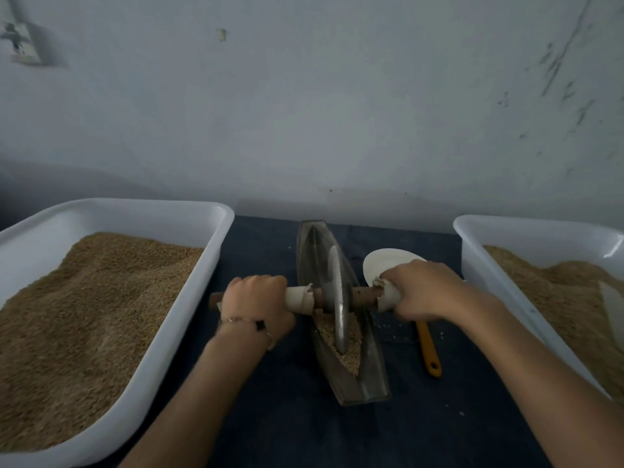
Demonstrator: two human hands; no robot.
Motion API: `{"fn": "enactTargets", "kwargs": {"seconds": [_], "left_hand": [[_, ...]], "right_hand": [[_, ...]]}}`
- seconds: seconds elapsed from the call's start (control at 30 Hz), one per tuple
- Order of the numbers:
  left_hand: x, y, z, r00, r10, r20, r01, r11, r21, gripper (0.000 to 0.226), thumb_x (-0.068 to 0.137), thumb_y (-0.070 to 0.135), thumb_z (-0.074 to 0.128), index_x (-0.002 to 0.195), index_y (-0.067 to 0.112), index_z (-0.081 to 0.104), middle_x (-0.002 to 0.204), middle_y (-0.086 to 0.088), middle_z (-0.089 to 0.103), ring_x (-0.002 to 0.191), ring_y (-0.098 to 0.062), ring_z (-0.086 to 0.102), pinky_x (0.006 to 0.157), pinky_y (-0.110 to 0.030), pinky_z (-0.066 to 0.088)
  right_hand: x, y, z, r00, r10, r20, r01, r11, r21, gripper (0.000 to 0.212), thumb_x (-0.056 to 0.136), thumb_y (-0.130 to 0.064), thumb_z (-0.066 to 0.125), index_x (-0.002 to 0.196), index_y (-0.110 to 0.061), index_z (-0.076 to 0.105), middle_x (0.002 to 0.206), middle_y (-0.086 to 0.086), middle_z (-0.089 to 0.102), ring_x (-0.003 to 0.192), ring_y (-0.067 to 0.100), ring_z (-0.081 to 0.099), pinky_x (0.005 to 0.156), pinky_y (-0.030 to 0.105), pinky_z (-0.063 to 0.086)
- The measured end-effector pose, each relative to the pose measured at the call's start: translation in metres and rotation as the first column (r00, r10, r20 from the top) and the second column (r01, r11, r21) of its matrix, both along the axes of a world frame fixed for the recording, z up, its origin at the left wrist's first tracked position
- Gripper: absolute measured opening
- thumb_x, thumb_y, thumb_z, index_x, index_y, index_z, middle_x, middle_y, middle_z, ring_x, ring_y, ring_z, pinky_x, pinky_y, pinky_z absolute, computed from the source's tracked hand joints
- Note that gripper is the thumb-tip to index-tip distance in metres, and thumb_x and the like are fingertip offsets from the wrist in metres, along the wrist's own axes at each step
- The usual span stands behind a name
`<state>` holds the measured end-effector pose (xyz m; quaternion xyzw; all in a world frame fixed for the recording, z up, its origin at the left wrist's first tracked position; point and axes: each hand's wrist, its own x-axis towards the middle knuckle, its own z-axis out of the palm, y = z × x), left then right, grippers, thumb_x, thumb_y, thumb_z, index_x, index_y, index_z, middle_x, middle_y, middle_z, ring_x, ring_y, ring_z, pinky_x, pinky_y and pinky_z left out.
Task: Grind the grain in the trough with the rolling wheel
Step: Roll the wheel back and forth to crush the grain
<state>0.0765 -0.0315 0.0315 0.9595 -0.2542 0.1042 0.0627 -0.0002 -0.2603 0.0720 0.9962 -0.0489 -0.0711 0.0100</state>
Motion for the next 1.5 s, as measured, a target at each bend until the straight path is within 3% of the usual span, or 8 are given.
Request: {"fn": "enactTargets", "kwargs": {"seconds": [0.13, 0.3, 0.47, 0.77, 1.0, 1.2, 1.37, 1.5], "left_hand": [[0.005, -0.002, 0.011, 0.998, -0.057, 0.015, 0.056, 0.997, 0.054, 0.013, 0.083, 0.030, 0.056, 0.081, 0.029, 0.043, 0.075, 0.011, 0.047, 0.074, -0.011, 0.042, 0.073, -0.025, 0.031], [0.007, 0.003, 0.016, 0.999, -0.054, -0.004, 0.055, 0.996, 0.073, 0.018, 0.084, 0.032, 0.057, 0.075, 0.031, 0.041, 0.074, 0.012, 0.046, 0.074, -0.010, 0.043, 0.075, -0.025, 0.032], [0.004, 0.014, 0.009, 0.997, 0.013, -0.071, -0.008, 0.997, 0.072, 0.014, 0.081, 0.034, 0.057, 0.073, 0.031, 0.045, 0.068, 0.013, 0.046, 0.069, -0.010, 0.047, 0.064, -0.025, 0.036], [0.000, 0.025, 0.002, 0.999, -0.009, -0.054, 0.016, 0.992, 0.128, 0.018, 0.079, 0.041, 0.056, 0.075, 0.032, 0.041, 0.065, 0.013, 0.044, 0.062, -0.007, 0.044, 0.054, -0.023, 0.032], [0.031, 0.011, 0.005, 0.998, -0.023, -0.053, 0.031, 0.989, 0.146, 0.018, 0.077, 0.044, 0.055, 0.072, 0.032, 0.043, 0.065, 0.013, 0.045, 0.061, -0.008, 0.045, 0.056, -0.024, 0.035], [0.077, -0.008, 0.000, 0.999, 0.015, -0.043, -0.011, 0.996, 0.087, 0.015, 0.074, 0.044, 0.052, 0.070, 0.030, 0.051, 0.066, 0.011, 0.050, 0.056, -0.008, 0.043, 0.055, -0.025, 0.035], [0.075, -0.006, -0.003, 0.999, 0.025, -0.043, -0.023, 0.999, 0.038, 0.015, 0.075, 0.046, 0.057, 0.075, 0.032, 0.050, 0.066, 0.012, 0.047, 0.060, -0.010, 0.045, 0.058, -0.027, 0.036], [0.039, 0.004, -0.009, 0.992, -0.016, 0.129, 0.020, 0.999, -0.033, 0.018, 0.075, 0.042, 0.062, 0.080, 0.030, 0.050, 0.067, 0.013, 0.046, 0.063, -0.009, 0.044, 0.058, -0.025, 0.032]], "right_hand": [[-0.002, 0.002, 0.001, 0.989, -0.015, -0.149, 0.040, 0.985, 0.169, 0.030, 0.074, -0.015, 0.068, 0.078, -0.038, 0.049, 0.086, -0.007, 0.061, 0.080, 0.011, 0.058, 0.062, 0.026, 0.044], [-0.008, 0.009, -0.001, 0.989, -0.004, -0.151, 0.058, 0.933, 0.355, 0.024, 0.070, -0.011, 0.071, 0.078, -0.031, 0.059, 0.080, -0.002, 0.067, 0.075, 0.016, 0.067, 0.067, 0.033, 0.054], [0.000, 0.013, 0.005, 0.993, 0.033, -0.116, -0.001, 0.966, 0.259, 0.026, 0.066, -0.018, 0.072, 0.082, -0.032, 0.057, 0.083, -0.002, 0.066, 0.078, 0.016, 0.063, 0.069, 0.038, 0.055], [-0.019, 0.015, -0.029, 0.922, 0.147, 0.358, -0.118, 0.988, -0.102, 0.036, 0.072, -0.032, 0.066, 0.079, -0.039, 0.031, 0.067, -0.018, 0.033, 0.070, 0.006, 0.040, 0.053, 0.022, 0.020], [0.017, 0.004, -0.033, 0.966, 0.012, 0.258, -0.005, 1.000, -0.028, 0.015, 0.077, -0.035, 0.058, 0.074, -0.035, 0.043, 0.070, -0.010, 0.053, 0.067, 0.006, 0.050, 0.056, 0.025, 0.033], [0.063, -0.008, -0.021, 0.987, -0.009, 0.163, 0.006, 1.000, 0.021, 0.012, 0.072, -0.039, 0.062, 0.069, -0.031, 0.054, 0.069, -0.011, 0.058, 0.062, 0.005, 0.051, 0.049, 0.024, 0.028], [0.063, -0.001, -0.020, 0.973, -0.030, 0.230, 0.039, 0.999, -0.034, 0.013, 0.071, -0.039, 0.061, 0.070, -0.031, 0.050, 0.070, -0.010, 0.054, 0.063, 0.010, 0.050, 0.051, 0.027, 0.030], [0.022, 0.010, -0.036, 0.931, -0.055, 0.362, 0.065, 0.998, -0.016, 0.015, 0.078, -0.030, 0.061, 0.079, -0.031, 0.046, 0.071, -0.011, 0.051, 0.069, 0.012, 0.052, 0.058, 0.028, 0.037]]}}
